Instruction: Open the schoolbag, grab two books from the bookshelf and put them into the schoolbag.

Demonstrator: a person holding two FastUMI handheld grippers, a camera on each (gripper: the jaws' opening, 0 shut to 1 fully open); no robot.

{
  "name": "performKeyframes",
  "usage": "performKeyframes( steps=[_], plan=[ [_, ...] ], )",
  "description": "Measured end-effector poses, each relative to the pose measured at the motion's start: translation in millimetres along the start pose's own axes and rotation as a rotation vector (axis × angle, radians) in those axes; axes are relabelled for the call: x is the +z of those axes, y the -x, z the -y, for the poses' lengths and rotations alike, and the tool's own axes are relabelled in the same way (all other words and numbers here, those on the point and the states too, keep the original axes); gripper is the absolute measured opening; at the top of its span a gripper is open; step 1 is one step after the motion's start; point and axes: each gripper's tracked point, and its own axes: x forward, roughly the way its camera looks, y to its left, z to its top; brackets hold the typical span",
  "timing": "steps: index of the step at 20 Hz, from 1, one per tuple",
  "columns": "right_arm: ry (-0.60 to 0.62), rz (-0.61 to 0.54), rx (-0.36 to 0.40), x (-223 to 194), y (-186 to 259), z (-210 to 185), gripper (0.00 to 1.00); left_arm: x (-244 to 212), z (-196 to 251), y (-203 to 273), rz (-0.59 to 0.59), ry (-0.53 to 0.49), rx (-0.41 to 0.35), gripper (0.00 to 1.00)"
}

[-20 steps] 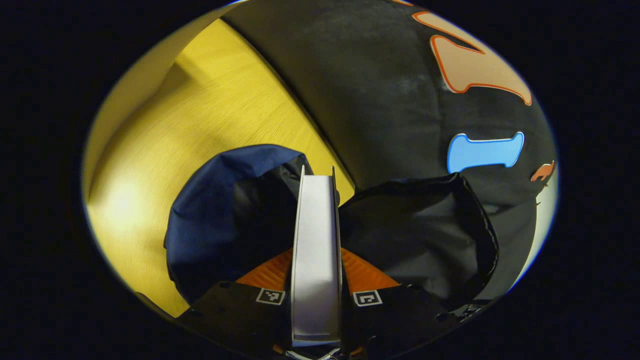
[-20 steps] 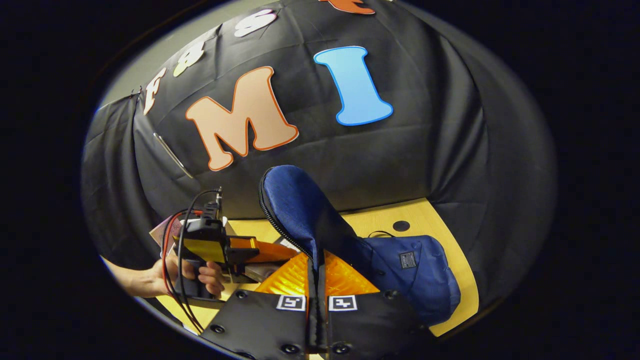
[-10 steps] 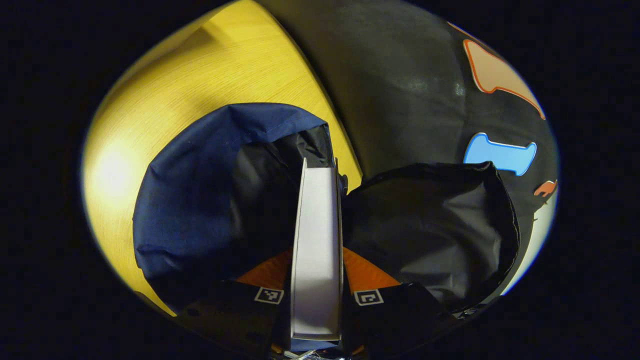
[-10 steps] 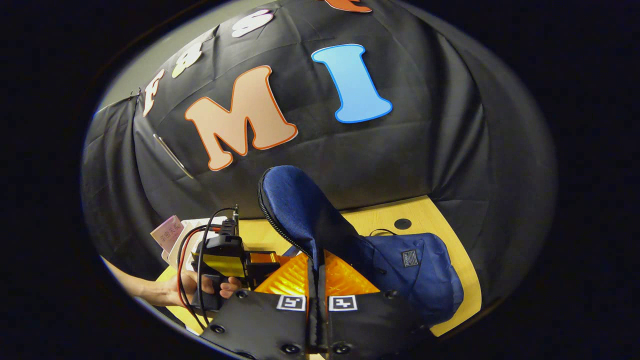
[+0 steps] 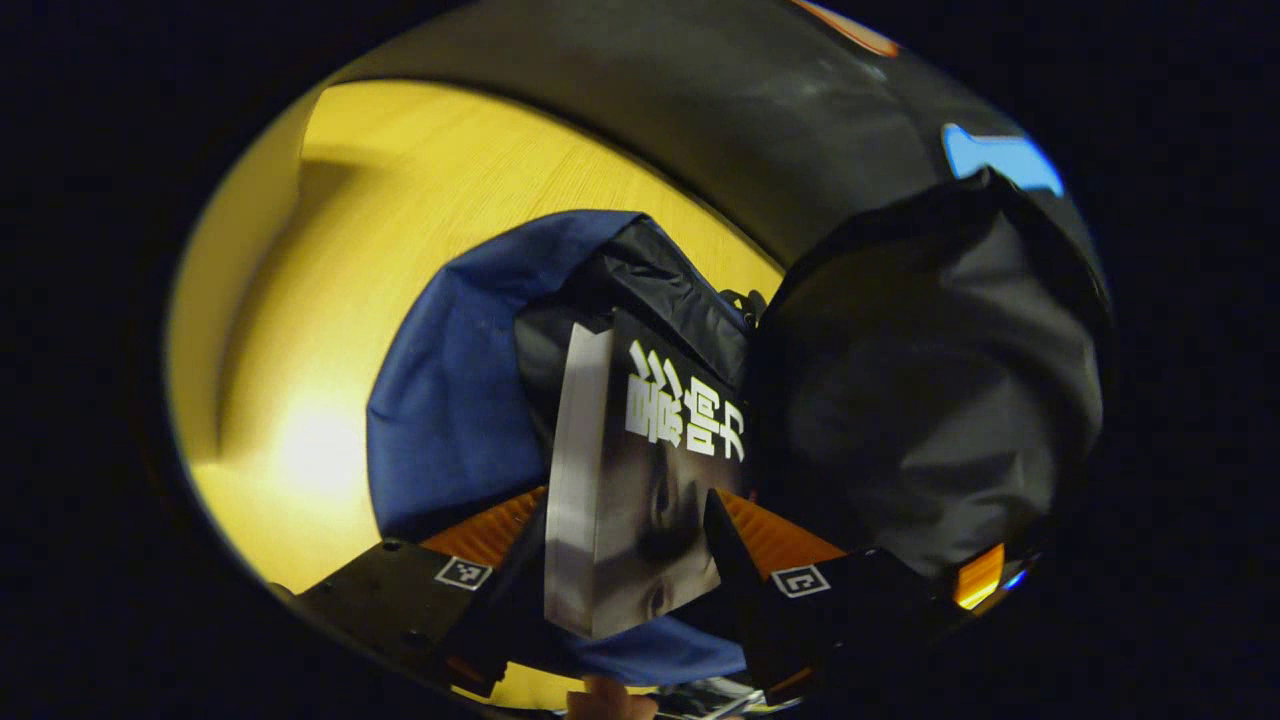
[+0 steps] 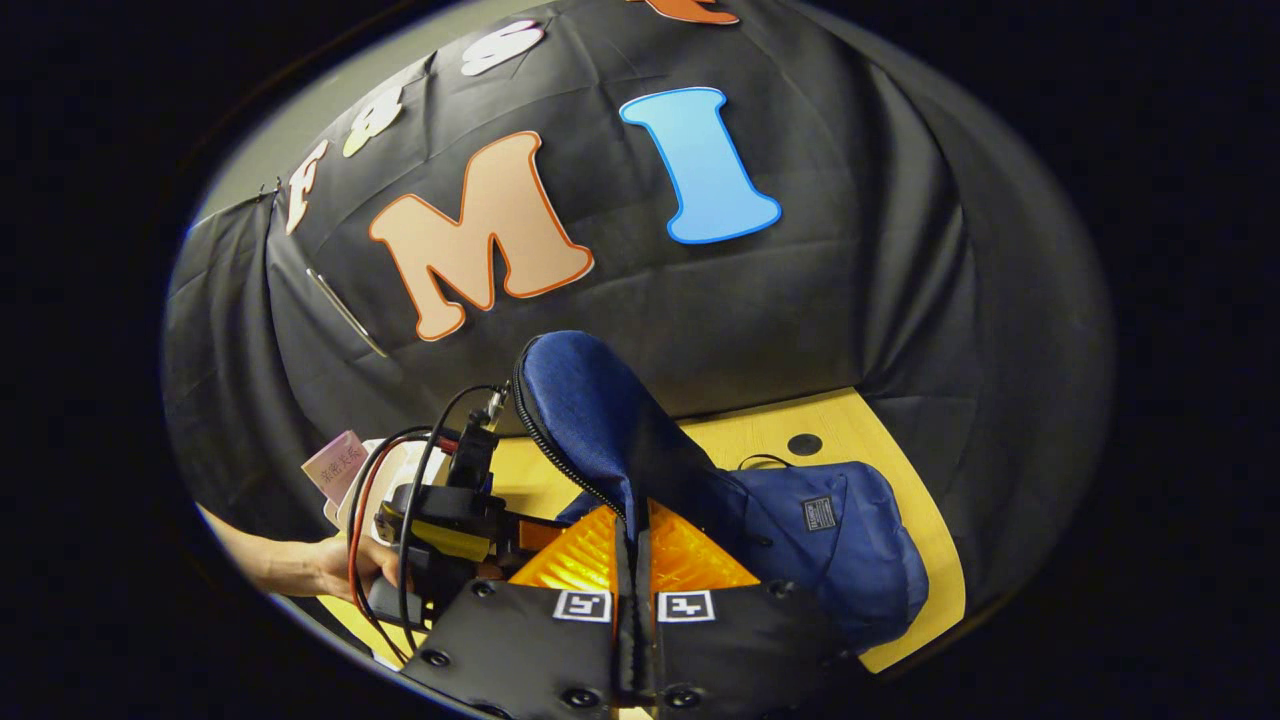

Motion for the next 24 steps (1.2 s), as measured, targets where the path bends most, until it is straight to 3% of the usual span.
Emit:
performKeyframes(
  steps=[3, 15, 18, 24],
  plan=[
    [-0.006, -0.001, -0.002, -1.9, 0.8, 1.2, 0.03, 10.2, -4.2, 16.0, 0.037, -0.106, 0.056, 0.96],
    [0.012, -0.015, 0.002, -8.5, 4.8, -2.3, 0.07, 65.1, -17.4, 107.1, 0.302, -0.458, 0.14, 0.96],
    [0.016, -0.017, -0.002, -8.7, 7.3, -2.6, 0.03, 75.6, -16.6, 144.0, 0.376, -0.51, 0.153, 0.95],
    [0.034, -0.023, -0.016, -12.4, 10.8, -1.0, 0.07, 87.1, -25.2, 214.7, 0.521, -0.523, 0.159, 0.95]
  ],
)
